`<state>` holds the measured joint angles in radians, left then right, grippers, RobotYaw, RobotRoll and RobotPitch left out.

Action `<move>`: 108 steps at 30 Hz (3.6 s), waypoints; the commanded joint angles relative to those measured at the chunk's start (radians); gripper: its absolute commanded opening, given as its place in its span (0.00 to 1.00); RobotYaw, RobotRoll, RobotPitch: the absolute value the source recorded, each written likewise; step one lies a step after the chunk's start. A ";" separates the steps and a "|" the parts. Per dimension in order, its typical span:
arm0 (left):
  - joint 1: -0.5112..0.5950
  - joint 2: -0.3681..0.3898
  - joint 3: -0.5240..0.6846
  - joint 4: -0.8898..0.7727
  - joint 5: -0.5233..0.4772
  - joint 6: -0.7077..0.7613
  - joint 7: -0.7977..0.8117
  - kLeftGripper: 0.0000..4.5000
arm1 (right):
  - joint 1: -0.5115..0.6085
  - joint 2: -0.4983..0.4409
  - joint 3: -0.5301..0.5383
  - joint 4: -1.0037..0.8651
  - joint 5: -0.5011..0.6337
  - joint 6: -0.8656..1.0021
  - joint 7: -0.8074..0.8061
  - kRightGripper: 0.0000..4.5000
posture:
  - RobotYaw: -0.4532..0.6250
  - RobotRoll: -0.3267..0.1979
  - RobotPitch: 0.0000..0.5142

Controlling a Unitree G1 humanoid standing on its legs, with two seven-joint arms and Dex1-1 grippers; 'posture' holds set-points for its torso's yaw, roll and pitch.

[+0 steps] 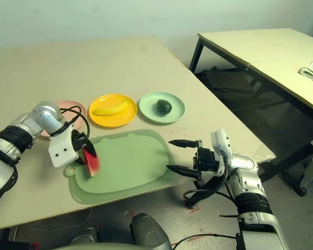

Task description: Place the fruits into color-matched plates.

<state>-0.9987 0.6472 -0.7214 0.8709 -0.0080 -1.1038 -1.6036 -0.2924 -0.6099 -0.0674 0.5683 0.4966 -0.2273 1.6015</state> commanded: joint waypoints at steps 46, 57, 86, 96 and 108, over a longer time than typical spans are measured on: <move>-0.250 0.050 0.019 0.281 0.133 0.169 0.154 0.25 | -0.026 0.060 -0.032 -0.030 -0.009 0.036 -0.076 1.00 | 0.17 0.62 0.00; -0.287 0.087 0.008 0.440 0.517 0.303 0.607 0.25 | 0.061 0.081 -0.048 -0.172 0.010 0.095 -0.158 1.00 | 0.16 0.62 0.00; -0.249 0.083 0.033 0.489 0.760 0.403 0.954 0.99 | 0.056 0.074 -0.049 -0.183 0.002 0.122 -0.195 1.00 | 0.18 0.62 0.02; -0.205 0.129 0.250 0.460 0.553 0.360 0.764 0.99 | 0.039 0.074 -0.136 -0.143 0.031 0.124 -0.273 1.00 | 0.21 0.62 0.02; 0.103 0.166 0.793 0.247 0.002 0.763 0.674 0.99 | -0.040 0.060 -0.337 0.040 0.037 0.020 -0.506 1.00 | 0.24 0.62 0.06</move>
<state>-0.9382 0.8136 0.0315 1.1543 0.0437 -0.3997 -0.9540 -0.3226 -0.5522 -0.3860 0.5797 0.5381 -0.1856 1.1250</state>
